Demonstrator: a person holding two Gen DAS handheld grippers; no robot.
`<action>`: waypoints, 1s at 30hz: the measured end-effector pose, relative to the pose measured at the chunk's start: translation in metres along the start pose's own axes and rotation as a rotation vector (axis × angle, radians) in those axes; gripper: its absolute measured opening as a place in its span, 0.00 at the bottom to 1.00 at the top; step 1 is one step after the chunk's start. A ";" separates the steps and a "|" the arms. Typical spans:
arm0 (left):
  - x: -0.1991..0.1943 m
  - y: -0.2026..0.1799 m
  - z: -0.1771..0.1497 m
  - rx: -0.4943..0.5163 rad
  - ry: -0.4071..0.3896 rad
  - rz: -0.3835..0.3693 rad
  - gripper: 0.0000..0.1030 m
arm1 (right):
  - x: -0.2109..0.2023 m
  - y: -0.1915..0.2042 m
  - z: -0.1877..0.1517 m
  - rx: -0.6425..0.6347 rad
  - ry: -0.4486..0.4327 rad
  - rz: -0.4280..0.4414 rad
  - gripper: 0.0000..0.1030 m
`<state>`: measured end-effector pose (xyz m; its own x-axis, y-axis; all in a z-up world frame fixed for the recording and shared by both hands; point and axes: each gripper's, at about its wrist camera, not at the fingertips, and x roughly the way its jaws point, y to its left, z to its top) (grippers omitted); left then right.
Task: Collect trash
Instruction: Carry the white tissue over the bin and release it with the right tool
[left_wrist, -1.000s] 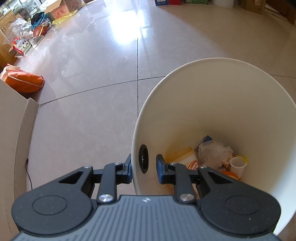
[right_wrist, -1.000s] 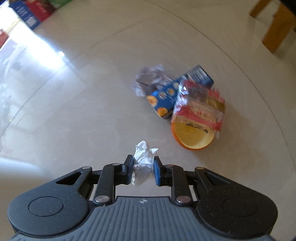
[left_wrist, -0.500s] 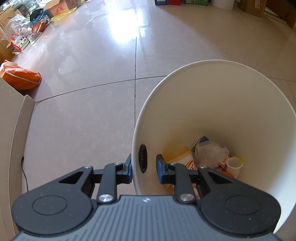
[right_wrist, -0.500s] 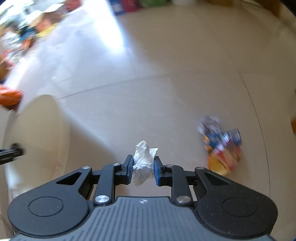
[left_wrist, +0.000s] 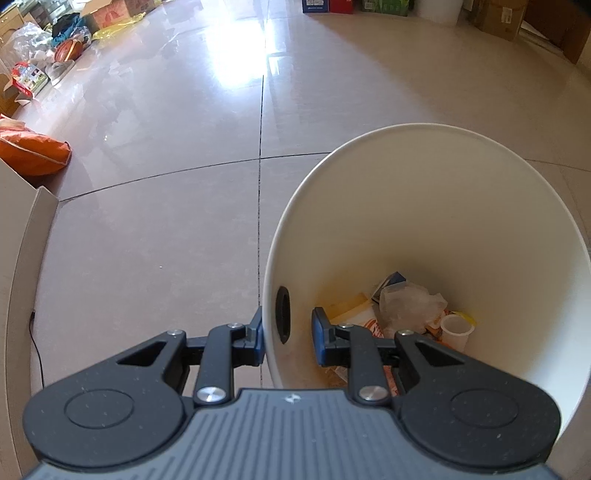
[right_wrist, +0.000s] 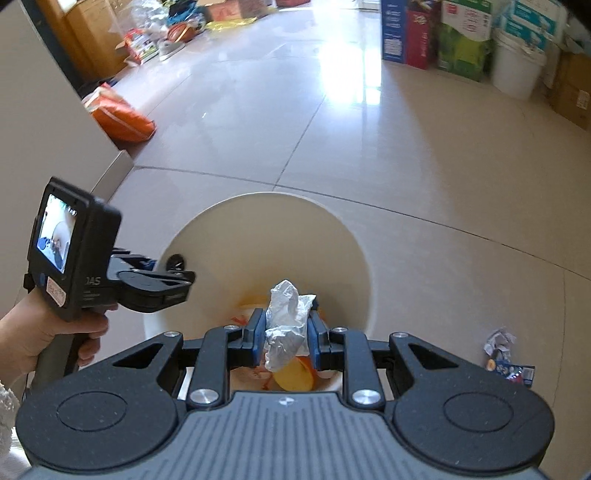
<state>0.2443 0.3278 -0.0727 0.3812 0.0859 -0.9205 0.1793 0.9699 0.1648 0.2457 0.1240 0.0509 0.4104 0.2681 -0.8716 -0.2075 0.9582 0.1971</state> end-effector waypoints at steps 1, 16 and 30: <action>0.000 0.000 0.000 0.003 0.000 -0.002 0.21 | 0.003 0.005 0.002 -0.002 0.006 -0.002 0.27; -0.001 0.007 0.004 -0.010 0.009 -0.022 0.21 | 0.010 0.019 -0.001 -0.055 0.002 -0.031 0.66; 0.002 0.003 0.003 -0.018 0.013 -0.007 0.21 | 0.002 -0.037 -0.033 0.037 -0.082 -0.049 0.79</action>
<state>0.2483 0.3300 -0.0727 0.3686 0.0821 -0.9260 0.1658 0.9743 0.1524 0.2248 0.0860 0.0268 0.4911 0.2270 -0.8410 -0.1528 0.9729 0.1734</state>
